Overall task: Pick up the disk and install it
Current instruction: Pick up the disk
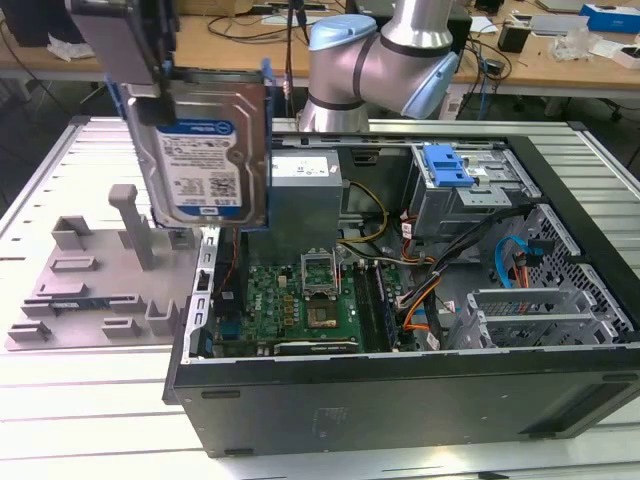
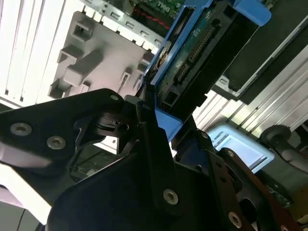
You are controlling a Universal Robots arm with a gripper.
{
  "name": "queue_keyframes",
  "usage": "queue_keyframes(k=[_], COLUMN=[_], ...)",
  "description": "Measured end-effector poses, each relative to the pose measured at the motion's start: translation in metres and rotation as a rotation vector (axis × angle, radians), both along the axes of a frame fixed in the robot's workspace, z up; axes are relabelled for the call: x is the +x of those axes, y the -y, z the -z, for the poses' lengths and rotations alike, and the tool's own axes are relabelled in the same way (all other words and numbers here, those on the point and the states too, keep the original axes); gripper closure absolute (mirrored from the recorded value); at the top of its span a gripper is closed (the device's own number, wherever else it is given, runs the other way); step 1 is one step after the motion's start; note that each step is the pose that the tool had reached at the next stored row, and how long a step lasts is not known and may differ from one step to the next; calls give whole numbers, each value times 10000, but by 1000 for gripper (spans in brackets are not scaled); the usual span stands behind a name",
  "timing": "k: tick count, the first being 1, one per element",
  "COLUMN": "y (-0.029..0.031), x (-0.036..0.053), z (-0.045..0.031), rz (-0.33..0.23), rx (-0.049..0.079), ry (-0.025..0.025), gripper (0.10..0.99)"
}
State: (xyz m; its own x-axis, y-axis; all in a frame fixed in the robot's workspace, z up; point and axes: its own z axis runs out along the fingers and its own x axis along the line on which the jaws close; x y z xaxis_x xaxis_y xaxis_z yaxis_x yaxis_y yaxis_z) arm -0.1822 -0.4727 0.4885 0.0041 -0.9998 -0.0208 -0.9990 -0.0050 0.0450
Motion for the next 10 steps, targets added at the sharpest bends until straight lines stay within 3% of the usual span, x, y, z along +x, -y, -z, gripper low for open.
queue_keyframes(k=[6, 10], y=[125, 246], x=[326, 643], z=[0, 0], rz=[0, -1], rx=[0, -1], ry=[0, 0], gripper=[718, 718])
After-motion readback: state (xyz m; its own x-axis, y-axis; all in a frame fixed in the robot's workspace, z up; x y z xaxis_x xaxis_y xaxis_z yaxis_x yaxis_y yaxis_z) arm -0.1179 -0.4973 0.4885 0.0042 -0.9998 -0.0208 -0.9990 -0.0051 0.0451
